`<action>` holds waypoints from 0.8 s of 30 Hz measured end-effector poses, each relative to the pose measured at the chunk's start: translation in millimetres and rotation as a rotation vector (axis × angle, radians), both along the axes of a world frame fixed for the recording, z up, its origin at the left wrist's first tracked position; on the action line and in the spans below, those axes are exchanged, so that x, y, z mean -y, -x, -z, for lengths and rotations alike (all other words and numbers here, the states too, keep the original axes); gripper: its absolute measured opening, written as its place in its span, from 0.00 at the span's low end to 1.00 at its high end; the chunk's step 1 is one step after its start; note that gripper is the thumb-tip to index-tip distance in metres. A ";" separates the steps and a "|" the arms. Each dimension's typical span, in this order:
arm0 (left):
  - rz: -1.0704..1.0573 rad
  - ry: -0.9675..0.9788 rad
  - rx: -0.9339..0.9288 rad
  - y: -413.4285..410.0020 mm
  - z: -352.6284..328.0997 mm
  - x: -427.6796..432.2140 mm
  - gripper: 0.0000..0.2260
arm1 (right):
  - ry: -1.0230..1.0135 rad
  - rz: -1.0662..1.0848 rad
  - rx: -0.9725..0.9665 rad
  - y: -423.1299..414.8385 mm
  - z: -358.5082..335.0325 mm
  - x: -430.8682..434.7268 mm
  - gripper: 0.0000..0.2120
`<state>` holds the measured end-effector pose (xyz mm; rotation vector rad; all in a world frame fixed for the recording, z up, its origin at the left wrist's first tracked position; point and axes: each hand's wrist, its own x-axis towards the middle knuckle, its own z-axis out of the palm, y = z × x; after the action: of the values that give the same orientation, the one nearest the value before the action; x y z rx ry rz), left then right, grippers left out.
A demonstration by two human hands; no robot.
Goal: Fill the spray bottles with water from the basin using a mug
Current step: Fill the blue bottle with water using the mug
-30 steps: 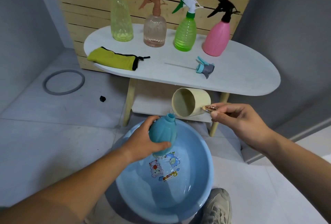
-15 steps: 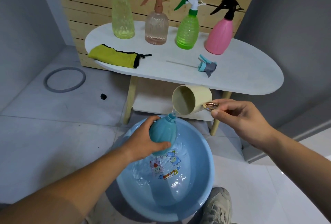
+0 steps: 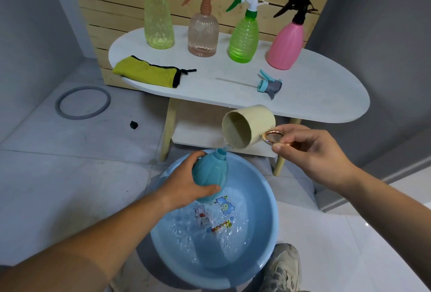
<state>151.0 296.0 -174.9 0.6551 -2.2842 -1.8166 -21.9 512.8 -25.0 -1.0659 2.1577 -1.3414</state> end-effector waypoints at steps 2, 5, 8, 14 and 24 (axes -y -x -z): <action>0.005 0.004 0.004 0.1 -0.3 -0.1 0.35 | -0.004 -0.007 -0.027 -0.2 0.8 0.5 0.04; 0.008 0.008 0.009 0.5 -0.1 0.1 0.35 | -0.008 -0.020 -0.064 -0.6 0.6 0.2 0.06; 0.006 0.009 0.008 0.8 0.5 -0.3 0.34 | -0.029 -0.022 -0.093 -0.8 0.9 0.5 0.05; 0.006 0.003 0.008 0.3 -0.2 -0.5 0.33 | -0.039 -0.046 -0.109 -3.7 -2.3 1.4 0.01; 0.011 0.009 0.013 -0.5 -1.0 -0.3 0.35 | -0.083 -0.133 -0.358 -3.0 -0.7 0.9 0.02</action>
<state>151.4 296.2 -173.8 0.6563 -2.3075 -1.8111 -18.9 511.9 -24.3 -1.4800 2.3157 -1.0548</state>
